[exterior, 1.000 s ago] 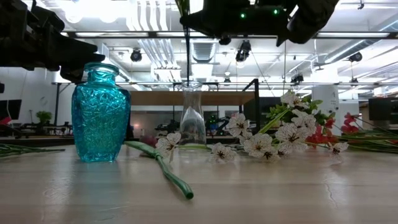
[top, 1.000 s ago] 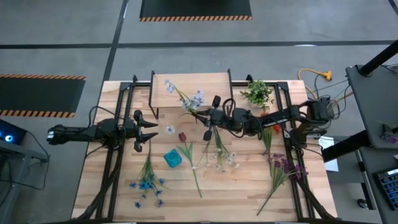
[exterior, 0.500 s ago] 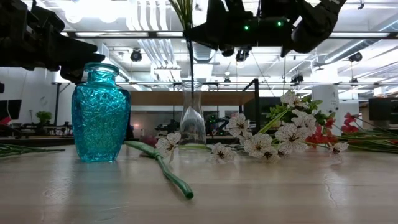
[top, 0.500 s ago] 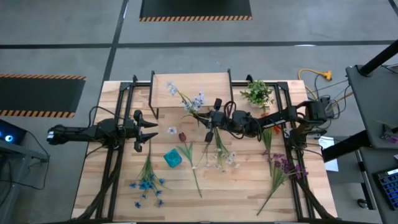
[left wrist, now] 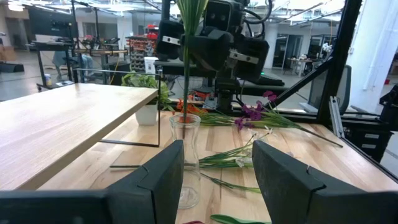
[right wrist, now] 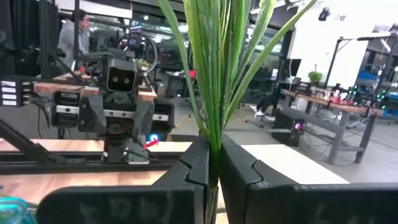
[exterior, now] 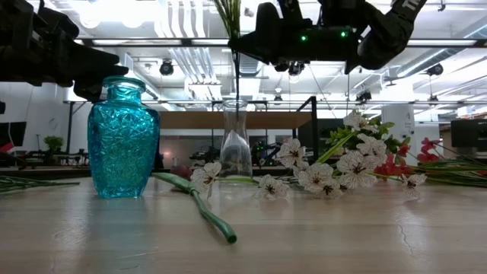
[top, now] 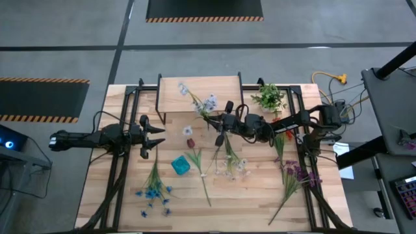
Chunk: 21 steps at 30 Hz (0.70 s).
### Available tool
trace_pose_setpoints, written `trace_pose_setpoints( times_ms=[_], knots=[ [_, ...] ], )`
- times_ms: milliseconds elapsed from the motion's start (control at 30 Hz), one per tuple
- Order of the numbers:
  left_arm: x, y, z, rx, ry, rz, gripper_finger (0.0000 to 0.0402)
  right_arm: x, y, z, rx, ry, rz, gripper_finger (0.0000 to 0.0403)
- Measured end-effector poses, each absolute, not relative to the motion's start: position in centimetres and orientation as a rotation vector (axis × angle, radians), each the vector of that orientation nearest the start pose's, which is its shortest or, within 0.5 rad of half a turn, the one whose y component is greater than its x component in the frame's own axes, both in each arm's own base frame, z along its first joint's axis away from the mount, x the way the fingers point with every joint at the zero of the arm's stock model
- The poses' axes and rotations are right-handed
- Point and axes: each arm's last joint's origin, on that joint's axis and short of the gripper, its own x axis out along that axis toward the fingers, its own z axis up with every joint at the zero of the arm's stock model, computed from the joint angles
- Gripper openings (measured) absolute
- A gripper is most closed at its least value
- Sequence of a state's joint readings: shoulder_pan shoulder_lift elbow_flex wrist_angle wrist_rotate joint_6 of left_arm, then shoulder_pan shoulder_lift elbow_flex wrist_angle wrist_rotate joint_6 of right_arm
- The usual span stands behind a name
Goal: Pick and place flowers into a vace then onto a shelf
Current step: Put the right white flowers into the transparent vase
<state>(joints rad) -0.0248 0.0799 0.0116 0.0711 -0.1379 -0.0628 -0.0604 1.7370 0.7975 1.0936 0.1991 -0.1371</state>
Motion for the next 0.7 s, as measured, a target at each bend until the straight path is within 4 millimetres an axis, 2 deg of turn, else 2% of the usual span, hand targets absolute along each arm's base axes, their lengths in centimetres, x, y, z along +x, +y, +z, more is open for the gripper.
trace_pose_setpoints(
  times_ms=[200, 300, 500, 700],
  knots=[
    [10.2, 0.1, 16.8, -0.063, -0.006, 0.113, 0.0174, 35.7, -3.0, 20.1, -0.072, -0.221, -0.28, 0.0013],
    [10.2, 0.1, 16.8, -0.063, -0.006, 0.113, 0.0174, 36.0, -3.0, 19.1, -0.072, -0.201, -0.29, 0.0013],
    [10.2, 0.1, 16.8, -0.063, -0.006, 0.113, 0.0174, 36.0, -3.0, 19.0, -0.069, -0.198, -0.29, 0.0013],
    [10.2, 0.1, 16.8, -0.063, -0.006, 0.113, 0.0174, 36.0, -3.1, 18.0, -0.055, -0.11, -0.29, 0.0013]
  ],
)
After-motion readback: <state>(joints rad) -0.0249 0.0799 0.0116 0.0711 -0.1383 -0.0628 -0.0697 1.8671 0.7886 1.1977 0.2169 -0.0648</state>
